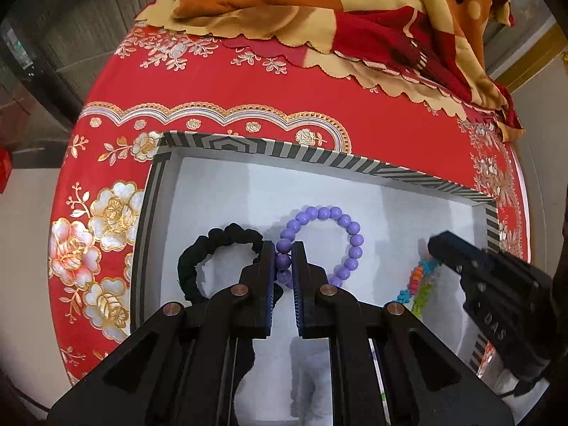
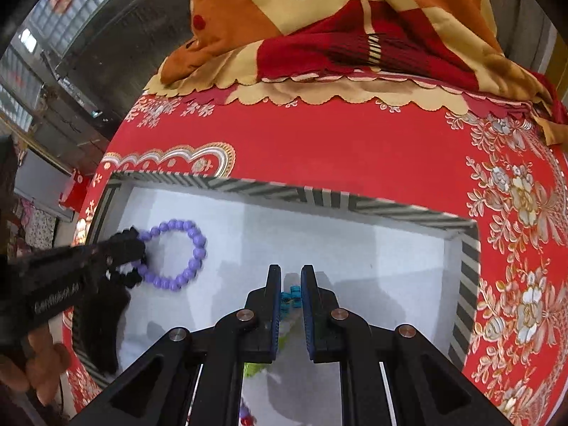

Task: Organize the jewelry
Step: 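Carry both bracelets into the white tray and open both tools to release, then withdraw both tools from the tray back over the remaining jewelry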

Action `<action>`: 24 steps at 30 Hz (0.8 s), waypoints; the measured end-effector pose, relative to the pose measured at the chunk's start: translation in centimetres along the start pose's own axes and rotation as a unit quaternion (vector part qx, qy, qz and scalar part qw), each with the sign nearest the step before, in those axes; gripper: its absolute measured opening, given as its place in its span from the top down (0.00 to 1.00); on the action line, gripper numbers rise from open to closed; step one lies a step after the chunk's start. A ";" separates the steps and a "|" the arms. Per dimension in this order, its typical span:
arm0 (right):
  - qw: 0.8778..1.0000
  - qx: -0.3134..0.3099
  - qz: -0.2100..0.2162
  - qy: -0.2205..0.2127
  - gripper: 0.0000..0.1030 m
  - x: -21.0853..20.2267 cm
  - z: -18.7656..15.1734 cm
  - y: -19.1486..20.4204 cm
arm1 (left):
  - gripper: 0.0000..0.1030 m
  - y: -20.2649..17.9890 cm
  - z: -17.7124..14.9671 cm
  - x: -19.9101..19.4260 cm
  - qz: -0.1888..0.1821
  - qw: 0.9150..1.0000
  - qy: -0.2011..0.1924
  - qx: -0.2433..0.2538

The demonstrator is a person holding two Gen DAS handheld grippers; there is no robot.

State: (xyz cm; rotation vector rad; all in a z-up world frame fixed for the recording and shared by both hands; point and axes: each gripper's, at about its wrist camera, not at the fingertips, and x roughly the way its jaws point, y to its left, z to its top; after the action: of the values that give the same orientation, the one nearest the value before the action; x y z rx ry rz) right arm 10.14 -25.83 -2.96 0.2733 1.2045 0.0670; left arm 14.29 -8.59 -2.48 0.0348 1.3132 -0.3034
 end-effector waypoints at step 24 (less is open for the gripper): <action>0.999 -0.028 0.022 -0.040 0.62 -10.9 -4.6 1.9 | 0.56 -1.0 -5.0 -6.2 0.031 0.998 -0.050 0.009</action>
State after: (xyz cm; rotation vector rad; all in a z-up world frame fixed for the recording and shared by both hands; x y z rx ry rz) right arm 2.11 -25.34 5.95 0.2516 1.1147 0.1259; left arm 7.94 -7.31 2.25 0.0747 1.2077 -0.2615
